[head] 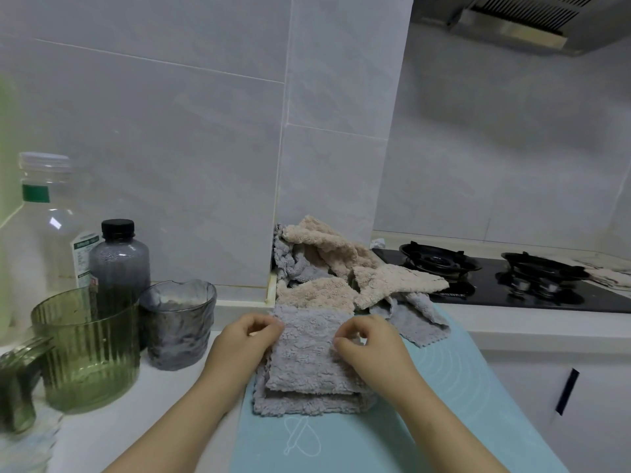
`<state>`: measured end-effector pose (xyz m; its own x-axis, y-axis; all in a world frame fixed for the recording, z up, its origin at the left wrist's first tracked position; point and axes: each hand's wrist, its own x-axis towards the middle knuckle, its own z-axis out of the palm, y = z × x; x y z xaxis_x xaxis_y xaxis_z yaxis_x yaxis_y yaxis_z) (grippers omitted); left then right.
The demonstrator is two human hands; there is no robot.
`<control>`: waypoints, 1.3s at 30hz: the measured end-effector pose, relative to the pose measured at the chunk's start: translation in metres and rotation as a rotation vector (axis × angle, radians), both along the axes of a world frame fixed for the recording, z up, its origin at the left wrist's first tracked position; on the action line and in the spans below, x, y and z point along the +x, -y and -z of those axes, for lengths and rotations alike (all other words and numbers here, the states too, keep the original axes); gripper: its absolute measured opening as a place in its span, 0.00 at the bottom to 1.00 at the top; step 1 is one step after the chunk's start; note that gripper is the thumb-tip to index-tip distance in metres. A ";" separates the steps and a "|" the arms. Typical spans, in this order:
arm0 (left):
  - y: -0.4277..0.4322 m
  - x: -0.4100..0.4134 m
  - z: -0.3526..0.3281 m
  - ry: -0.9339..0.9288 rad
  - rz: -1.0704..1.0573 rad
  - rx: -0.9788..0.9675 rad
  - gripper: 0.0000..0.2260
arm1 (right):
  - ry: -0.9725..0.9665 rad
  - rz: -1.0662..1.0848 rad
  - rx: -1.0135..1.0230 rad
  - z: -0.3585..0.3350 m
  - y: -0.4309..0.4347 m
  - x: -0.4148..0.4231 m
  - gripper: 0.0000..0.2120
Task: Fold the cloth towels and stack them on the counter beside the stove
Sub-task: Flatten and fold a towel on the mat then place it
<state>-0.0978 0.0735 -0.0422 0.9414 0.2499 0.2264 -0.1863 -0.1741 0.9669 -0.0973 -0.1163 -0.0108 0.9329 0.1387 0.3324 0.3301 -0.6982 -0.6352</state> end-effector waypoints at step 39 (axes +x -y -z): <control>0.006 -0.016 0.003 -0.228 0.160 0.990 0.20 | -0.403 0.098 0.181 0.024 -0.003 0.011 0.13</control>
